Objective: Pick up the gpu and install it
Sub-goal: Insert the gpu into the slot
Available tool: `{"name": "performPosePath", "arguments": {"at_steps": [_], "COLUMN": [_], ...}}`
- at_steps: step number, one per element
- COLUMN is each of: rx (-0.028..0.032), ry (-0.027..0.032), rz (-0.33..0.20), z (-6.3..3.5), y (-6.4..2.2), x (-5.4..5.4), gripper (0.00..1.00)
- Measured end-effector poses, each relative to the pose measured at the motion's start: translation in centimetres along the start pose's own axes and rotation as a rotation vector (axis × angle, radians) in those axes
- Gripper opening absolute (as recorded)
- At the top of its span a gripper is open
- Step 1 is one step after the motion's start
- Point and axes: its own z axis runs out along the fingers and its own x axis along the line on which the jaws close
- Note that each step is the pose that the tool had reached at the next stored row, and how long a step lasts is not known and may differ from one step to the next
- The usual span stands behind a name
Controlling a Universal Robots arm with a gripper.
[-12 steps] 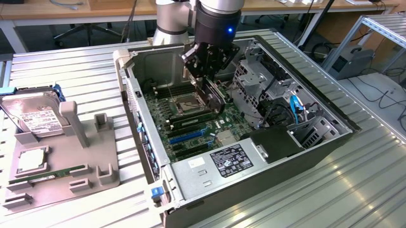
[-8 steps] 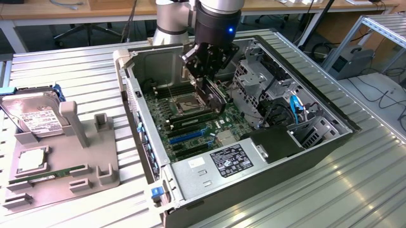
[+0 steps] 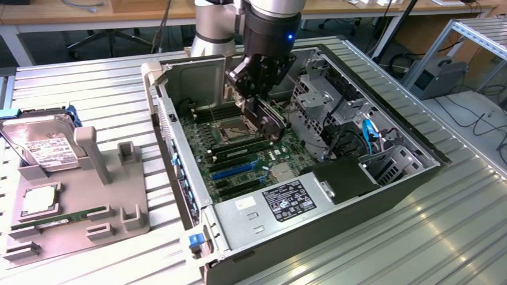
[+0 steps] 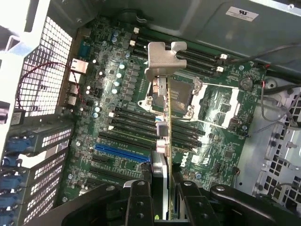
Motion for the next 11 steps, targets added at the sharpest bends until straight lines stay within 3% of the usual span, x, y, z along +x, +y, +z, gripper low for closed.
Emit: {"name": "performPosePath", "arguments": {"at_steps": [11], "rx": [-0.003], "ry": [0.0003], "rz": [-0.109], "z": [0.0], "y": [0.0], "x": [0.0], "gripper": [0.27]}}
